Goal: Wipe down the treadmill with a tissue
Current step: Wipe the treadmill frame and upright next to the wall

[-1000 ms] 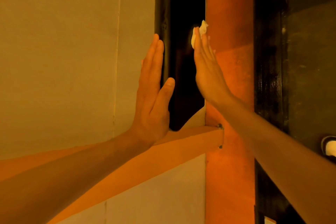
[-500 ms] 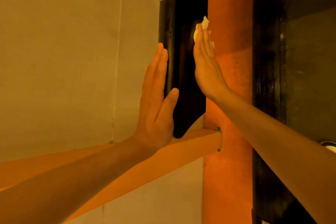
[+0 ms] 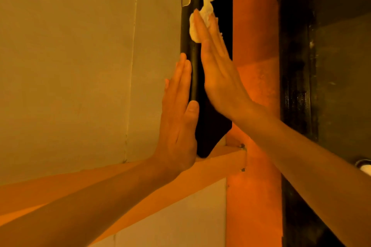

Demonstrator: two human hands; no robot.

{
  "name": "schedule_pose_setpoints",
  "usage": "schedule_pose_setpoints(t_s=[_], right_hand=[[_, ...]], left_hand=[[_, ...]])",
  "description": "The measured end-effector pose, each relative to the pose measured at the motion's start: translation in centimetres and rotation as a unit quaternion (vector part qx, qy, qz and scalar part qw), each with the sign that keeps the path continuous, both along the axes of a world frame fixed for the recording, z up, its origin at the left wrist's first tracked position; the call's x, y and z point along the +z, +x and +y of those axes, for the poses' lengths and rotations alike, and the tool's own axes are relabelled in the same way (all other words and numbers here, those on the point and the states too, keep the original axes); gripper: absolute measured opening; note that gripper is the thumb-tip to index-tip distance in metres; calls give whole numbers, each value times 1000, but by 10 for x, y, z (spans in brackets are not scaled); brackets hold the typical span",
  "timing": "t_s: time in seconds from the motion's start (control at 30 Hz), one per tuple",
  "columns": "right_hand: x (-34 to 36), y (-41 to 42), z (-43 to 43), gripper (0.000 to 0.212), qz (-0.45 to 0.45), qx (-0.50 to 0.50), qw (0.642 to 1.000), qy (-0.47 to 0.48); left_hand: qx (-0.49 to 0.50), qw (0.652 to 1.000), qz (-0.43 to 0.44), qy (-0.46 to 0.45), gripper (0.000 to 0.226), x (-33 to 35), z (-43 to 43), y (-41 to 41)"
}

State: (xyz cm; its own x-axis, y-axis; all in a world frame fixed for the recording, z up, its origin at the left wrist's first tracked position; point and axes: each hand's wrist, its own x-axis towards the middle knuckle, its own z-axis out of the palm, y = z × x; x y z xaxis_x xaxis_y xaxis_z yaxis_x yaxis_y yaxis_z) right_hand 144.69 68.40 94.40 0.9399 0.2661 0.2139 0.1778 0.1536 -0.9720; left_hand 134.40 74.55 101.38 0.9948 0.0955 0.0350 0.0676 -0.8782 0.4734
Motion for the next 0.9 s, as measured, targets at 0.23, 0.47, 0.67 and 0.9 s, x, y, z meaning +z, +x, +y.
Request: schedule_pose_setpoints(t_s=[0.23, 0.47, 0.67, 0.9], right_hand=[[5, -163, -44, 59, 81, 101, 990, 61], [-29, 4, 3, 55, 108, 29, 994, -14], [-17, -149, -24, 59, 152, 62, 985, 56], [-58, -42, -1, 45, 114, 29, 993, -29]], left_hand=[[-15, 1000, -4, -7, 74, 2, 2, 2], [-2, 1000, 8, 18, 63, 2, -1, 2], [-6, 1000, 3, 17, 63, 4, -1, 3], [-7, 1000, 8, 17, 62, 3, 1, 2]])
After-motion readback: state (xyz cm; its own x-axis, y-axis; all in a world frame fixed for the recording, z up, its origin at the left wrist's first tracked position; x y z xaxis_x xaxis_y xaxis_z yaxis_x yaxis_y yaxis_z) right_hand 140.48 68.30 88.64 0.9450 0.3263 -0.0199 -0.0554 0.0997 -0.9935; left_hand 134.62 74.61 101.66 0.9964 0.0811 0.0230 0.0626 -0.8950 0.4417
